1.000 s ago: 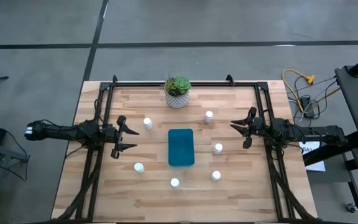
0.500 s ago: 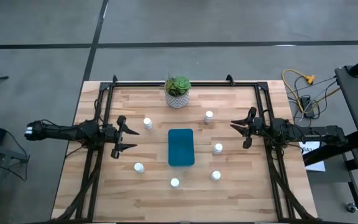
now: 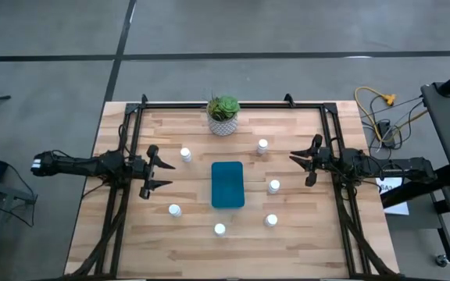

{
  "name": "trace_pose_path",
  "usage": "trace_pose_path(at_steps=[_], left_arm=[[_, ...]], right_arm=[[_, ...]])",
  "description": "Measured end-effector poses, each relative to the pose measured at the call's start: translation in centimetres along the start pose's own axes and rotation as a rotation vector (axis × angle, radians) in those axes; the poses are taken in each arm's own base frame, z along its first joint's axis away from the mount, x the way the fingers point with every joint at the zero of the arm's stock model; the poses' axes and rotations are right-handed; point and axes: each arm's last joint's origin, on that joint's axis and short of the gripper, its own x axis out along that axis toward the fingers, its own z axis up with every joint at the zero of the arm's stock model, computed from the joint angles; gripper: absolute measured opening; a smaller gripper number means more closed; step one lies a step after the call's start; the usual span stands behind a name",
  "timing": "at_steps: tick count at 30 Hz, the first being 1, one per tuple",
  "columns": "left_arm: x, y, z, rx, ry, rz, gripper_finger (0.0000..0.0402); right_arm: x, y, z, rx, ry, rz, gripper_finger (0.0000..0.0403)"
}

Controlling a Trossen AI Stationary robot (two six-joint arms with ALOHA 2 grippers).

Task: Pick and place pill bottles into a basket

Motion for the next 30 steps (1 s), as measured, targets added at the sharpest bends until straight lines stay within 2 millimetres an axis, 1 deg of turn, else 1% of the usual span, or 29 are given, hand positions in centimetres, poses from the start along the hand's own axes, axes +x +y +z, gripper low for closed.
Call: trace_pose_path(at_steps=[5,8,13,15,17,20,25,27,30], left_arm=[[0.0,0.0,0.1,0.000,-0.008,0.000,0.0219],[0.0,0.0,0.5,-0.020,-0.047,0.001,0.0219],[-0.1,0.0,1.2,-0.165,-0.126,-0.006,0.0219],[-0.2,0.1,1.7,-0.247,-0.178,-0.017,0.0219],[-0.3,0.1,2.4,-0.303,-0.253,-0.031,0.0219],[-0.7,0.1,3.6,-0.343,-0.381,-0.055,0.0219],[-2.0,0.1,5.9,-0.338,-0.649,-0.099,0.0219],[-2.6,0.2,6.6,-0.330,-0.748,-0.113,0.0219],[-3.6,0.2,7.5,-0.320,-0.884,-0.134,0.0219]], right_arm=[[0.0,0.0,0.0,0.000,0.000,0.000,0.0068],[0.0,0.0,0.0,0.000,0.000,0.000,0.0068],[0.0,0.0,0.0,0.001,-0.002,0.000,0.0068],[0.0,0.0,0.3,0.050,-0.027,0.001,0.0068],[0.0,0.0,0.7,0.153,-0.072,0.006,0.0068],[-0.1,0.0,1.4,0.288,-0.137,0.020,0.0068],[-0.4,-0.1,3.0,0.494,-0.299,0.068,0.0068],[-0.7,-0.1,3.7,0.543,-0.378,0.083,0.0068],[-1.1,-0.2,4.6,0.560,-0.478,0.103,0.0068]])
